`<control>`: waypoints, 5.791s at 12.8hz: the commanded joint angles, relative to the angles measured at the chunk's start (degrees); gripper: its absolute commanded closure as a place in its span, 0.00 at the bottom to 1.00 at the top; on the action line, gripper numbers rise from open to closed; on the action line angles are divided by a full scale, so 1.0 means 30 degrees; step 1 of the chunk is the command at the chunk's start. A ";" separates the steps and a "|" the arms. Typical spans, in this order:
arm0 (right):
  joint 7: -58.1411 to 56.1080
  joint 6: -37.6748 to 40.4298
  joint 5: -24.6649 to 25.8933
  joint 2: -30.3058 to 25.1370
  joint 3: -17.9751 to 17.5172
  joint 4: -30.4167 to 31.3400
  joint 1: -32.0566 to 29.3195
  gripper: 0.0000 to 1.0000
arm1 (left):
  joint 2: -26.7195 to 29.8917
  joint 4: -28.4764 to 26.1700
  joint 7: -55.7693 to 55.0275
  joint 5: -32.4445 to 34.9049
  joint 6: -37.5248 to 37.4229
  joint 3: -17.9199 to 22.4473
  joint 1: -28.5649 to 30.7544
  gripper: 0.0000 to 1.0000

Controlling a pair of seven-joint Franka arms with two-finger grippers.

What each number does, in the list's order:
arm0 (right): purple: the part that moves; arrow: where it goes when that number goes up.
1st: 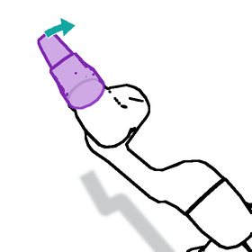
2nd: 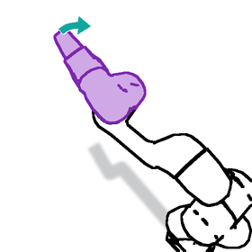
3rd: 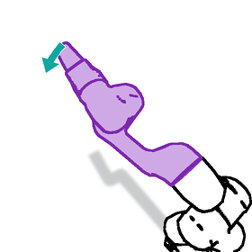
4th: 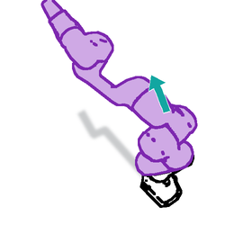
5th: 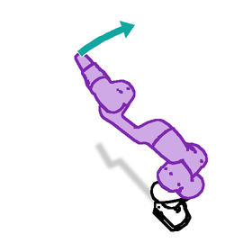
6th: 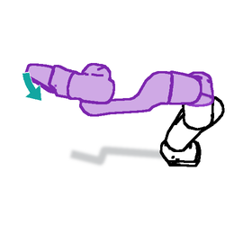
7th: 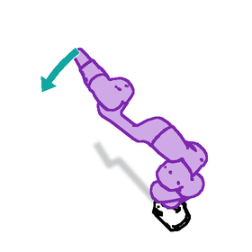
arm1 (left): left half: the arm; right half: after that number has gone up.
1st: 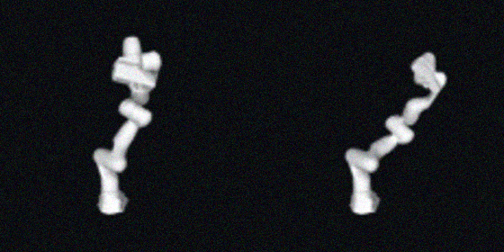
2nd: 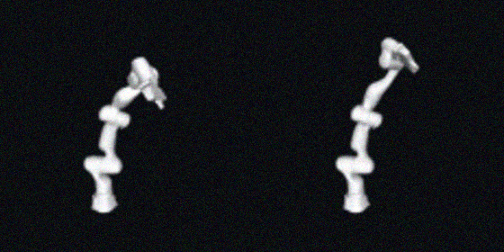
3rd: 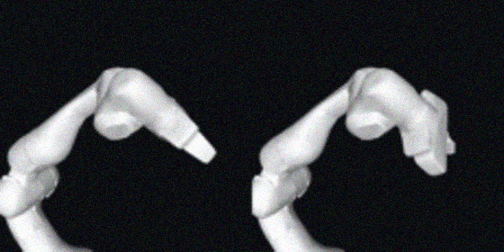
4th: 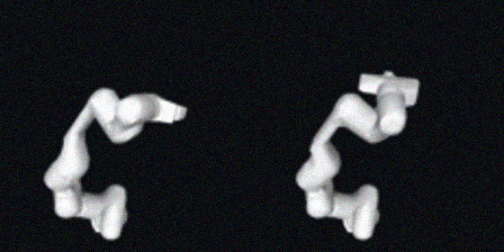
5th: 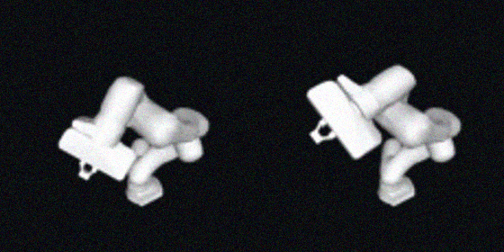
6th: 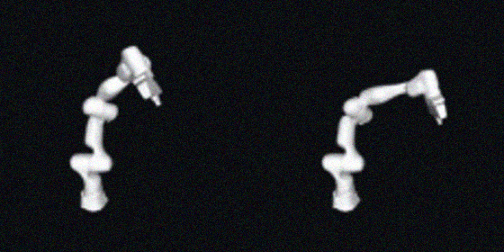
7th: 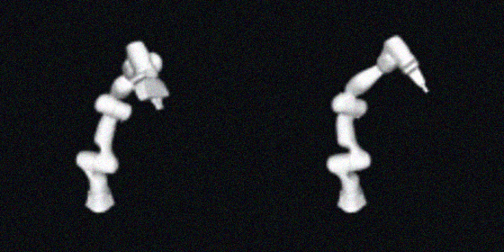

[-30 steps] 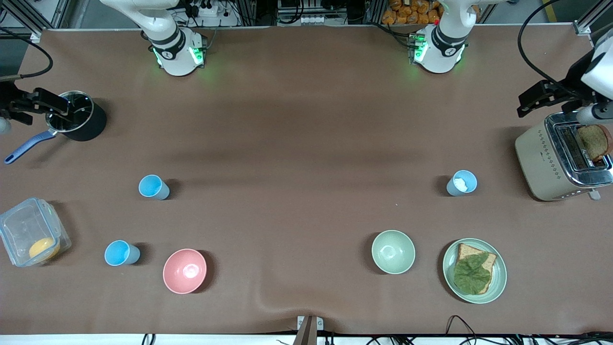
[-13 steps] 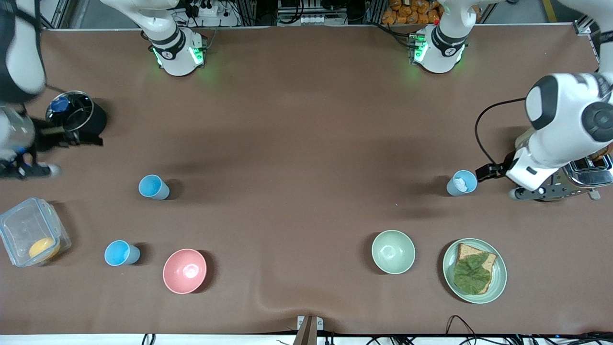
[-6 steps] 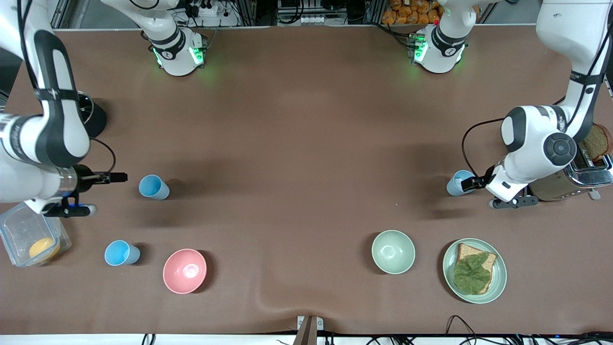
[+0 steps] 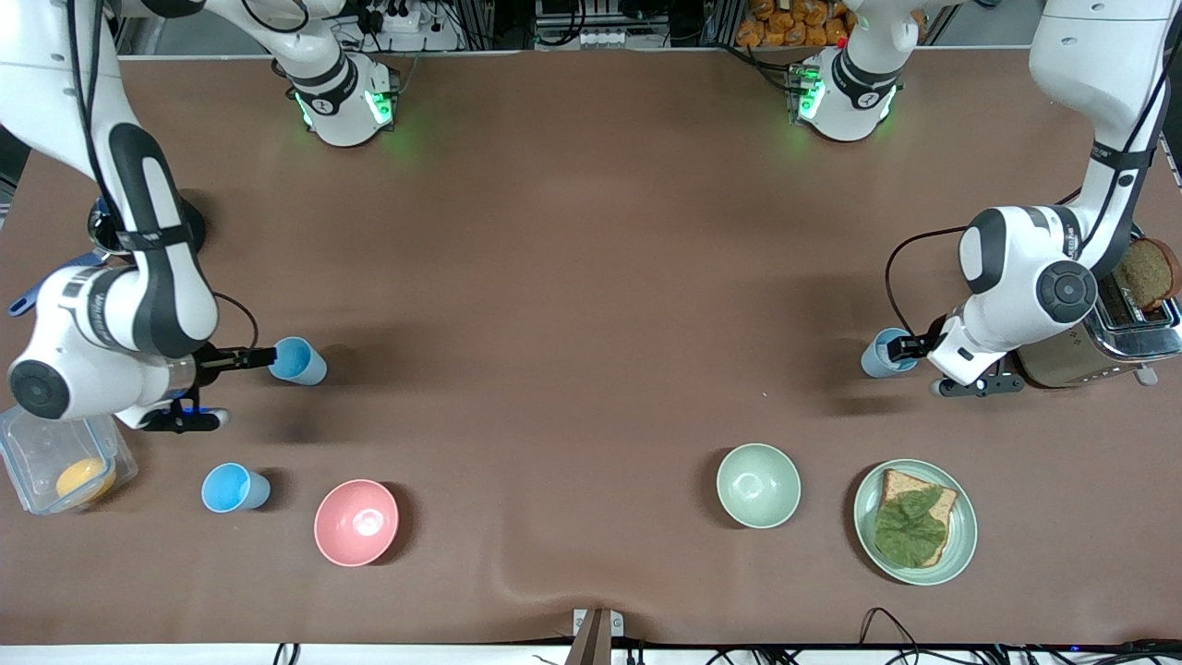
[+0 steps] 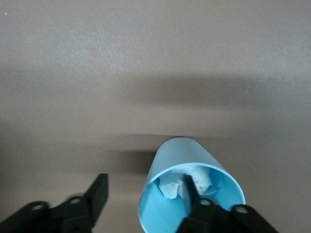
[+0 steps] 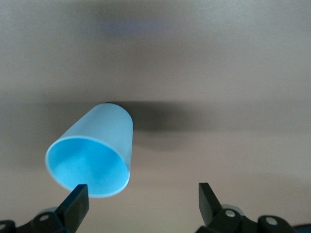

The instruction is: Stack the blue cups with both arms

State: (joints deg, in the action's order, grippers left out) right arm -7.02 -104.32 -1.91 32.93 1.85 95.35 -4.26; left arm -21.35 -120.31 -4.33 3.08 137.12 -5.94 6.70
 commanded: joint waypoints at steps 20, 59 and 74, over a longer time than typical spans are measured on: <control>0.0172 0.4091 -0.2410 -0.3268 -0.0381 0.0883 0.0833 1.00 | -0.4977 0.7668 -2.5032 0.1370 0.0935 -0.7805 -0.8235 1.00; 1.6139 -0.6508 -0.6482 0.0801 -0.0675 -0.1109 1.4136 0.68 | 0.4712 0.9957 -1.3269 0.2343 -1.0547 -0.5637 -0.1651 0.00; 0.3465 0.2720 -0.4526 -0.6898 0.6761 0.0147 1.0972 0.00 | 0.7030 0.9840 -0.3336 -0.1085 -1.4387 -0.1330 -0.1121 0.00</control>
State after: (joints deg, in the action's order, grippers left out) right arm 7.77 -96.44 -18.24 17.88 20.38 91.46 28.43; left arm -0.84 -90.19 -16.52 1.02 94.64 -10.72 3.92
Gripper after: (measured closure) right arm 0.000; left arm 0.000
